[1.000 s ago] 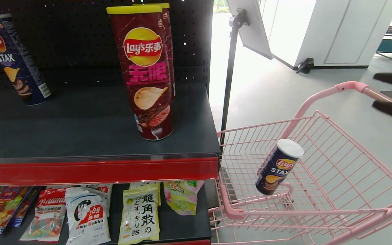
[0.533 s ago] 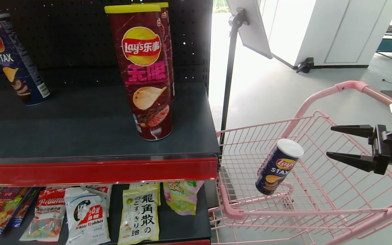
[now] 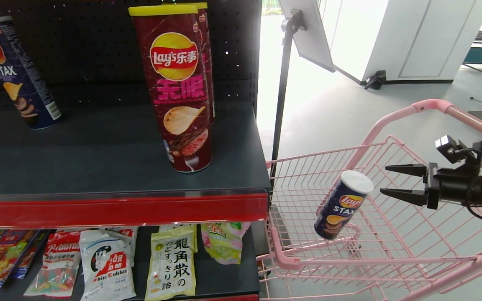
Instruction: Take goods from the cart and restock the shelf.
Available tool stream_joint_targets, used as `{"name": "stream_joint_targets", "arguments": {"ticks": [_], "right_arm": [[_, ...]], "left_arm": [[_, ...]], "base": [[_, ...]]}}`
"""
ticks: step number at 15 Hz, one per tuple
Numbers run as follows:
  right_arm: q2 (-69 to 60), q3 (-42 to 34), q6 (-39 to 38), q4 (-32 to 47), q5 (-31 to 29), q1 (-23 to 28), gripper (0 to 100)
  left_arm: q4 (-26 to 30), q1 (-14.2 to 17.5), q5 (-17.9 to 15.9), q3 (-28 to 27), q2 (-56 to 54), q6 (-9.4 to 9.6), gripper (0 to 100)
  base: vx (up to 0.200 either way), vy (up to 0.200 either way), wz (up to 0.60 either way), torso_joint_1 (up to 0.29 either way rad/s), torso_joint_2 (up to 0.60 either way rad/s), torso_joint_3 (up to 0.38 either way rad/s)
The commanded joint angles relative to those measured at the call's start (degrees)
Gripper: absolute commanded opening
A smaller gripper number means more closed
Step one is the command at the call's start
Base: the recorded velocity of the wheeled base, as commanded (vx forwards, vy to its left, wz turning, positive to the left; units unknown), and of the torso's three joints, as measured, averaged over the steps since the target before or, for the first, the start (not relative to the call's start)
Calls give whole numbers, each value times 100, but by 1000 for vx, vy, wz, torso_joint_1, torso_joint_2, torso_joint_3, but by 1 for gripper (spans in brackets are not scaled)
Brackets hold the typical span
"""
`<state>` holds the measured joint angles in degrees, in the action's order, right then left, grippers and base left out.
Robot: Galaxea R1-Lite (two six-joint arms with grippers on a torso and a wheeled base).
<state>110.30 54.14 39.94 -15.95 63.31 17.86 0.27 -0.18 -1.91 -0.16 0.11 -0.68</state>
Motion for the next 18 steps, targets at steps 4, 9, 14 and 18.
{"name": "stream_joint_targets", "arguments": {"ticks": [4, 9, 14, 18], "right_arm": [[378, -53, 234, 4, 24, -28, 100], [721, 0, 251, -5, 200, -406, 100], [958, 35, 251, -5, 217, -696, 100], [1090, 79, 208, -31, 226, -1162, 100]], "left_arm": [[0, 1, -2, -2, -2, -2, 100], [0, 1, -2, -2, -2, -2, 100], [8, 1, -2, -2, -2, -2, 100], [0, 1, -2, -2, -2, -2, 100]], "base": [[0, 0, 0, 0, 0, 0], [0, 0, 0, 0, 0, 0], [0, 0, 0, 0, 0, 0], [0, 0, 0, 0, 0, 0]]}}
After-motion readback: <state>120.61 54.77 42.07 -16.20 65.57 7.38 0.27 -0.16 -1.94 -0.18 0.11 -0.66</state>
